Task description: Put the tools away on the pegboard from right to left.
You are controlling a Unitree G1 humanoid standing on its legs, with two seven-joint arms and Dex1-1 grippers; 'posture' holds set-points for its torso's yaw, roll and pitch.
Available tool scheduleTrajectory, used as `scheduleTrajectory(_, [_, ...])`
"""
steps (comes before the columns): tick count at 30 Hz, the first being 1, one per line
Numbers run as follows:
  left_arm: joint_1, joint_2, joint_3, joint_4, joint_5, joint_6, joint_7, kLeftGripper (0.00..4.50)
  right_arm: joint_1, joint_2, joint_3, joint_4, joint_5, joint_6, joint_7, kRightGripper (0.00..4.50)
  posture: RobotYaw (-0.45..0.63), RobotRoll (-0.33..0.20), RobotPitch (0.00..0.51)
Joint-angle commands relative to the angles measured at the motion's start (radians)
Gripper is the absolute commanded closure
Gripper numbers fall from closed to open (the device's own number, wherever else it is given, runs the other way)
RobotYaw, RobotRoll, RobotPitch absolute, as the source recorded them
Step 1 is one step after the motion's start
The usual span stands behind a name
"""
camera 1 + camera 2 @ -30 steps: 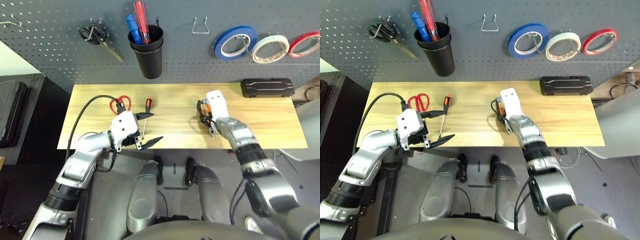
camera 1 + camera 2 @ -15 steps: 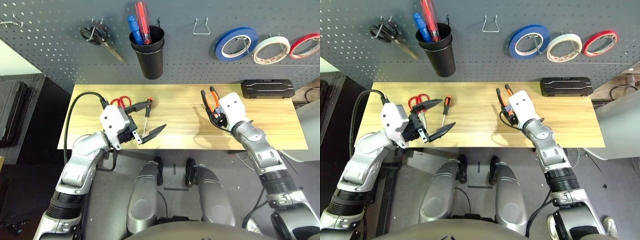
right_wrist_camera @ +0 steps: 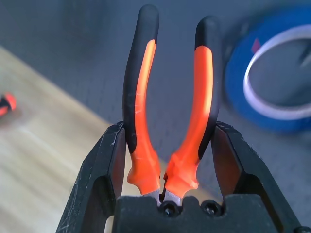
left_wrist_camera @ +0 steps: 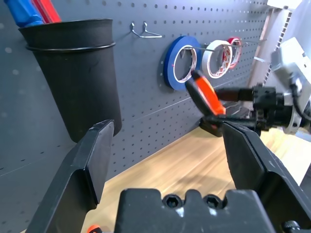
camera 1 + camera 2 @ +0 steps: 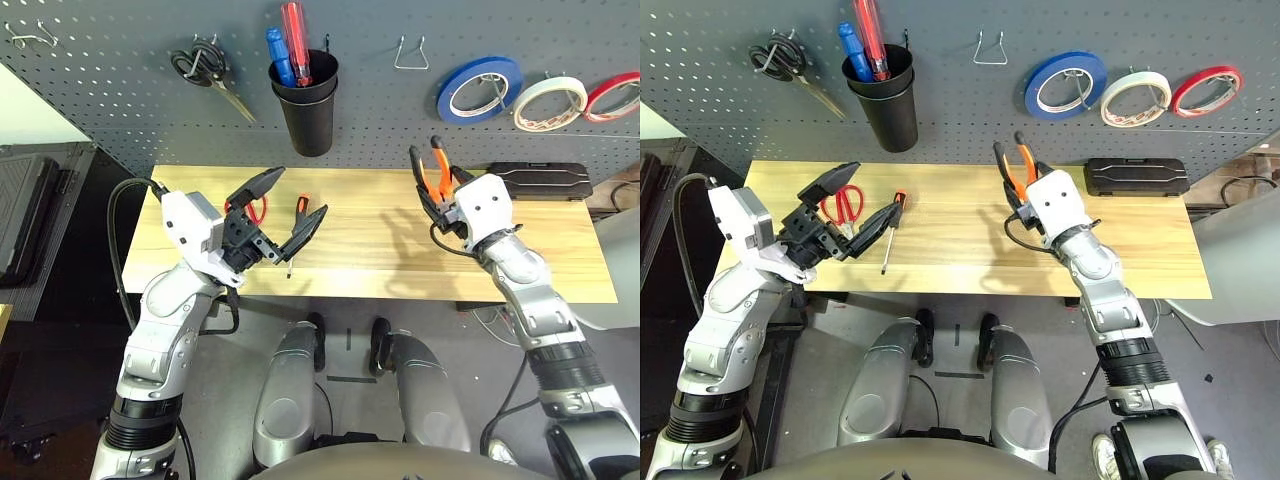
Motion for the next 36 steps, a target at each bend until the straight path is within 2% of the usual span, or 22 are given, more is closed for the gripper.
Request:
scheduleTrajectory(1, [0.001, -0.004, 0.008, -0.031, -0.014, 0.010, 0.013, 0.00, -0.010, -0.007, -0.017, -0.065, -0.013, -0.039, -0.009, 1.67, 0.19, 0.000, 0.244])
scheduleTrajectory(13, [-0.037, -0.003, -0.002, -0.011, -0.017, 0.007, 0.015, 0.00, -0.107, 0.015, -0.020, -0.210, -0.035, -0.031, -0.037, 1.67, 0.17, 0.000, 0.241])
scheduleTrajectory(20, [-0.061, -0.004, -0.007, 0.013, -0.010, -0.001, 0.007, 0.00, -0.246, 0.048, -0.021, -0.228, -0.054, -0.014, -0.072, 1.67, 0.17, 0.000, 0.235])
scheduleTrajectory(27, [-0.078, -0.005, -0.012, 0.033, -0.003, -0.010, 0.002, 0.00, -0.394, 0.091, -0.026, -0.120, -0.063, -0.022, -0.123, 1.67, 0.17, 0.000, 0.234])
scheduleTrajectory(36, [-0.090, -0.012, -0.019, 0.049, 0.011, -0.027, 0.000, 0.00, -0.560, 0.117, -0.041, 0.176, -0.061, -0.142, -0.199, 1.67, 0.19, 0.000, 0.230])
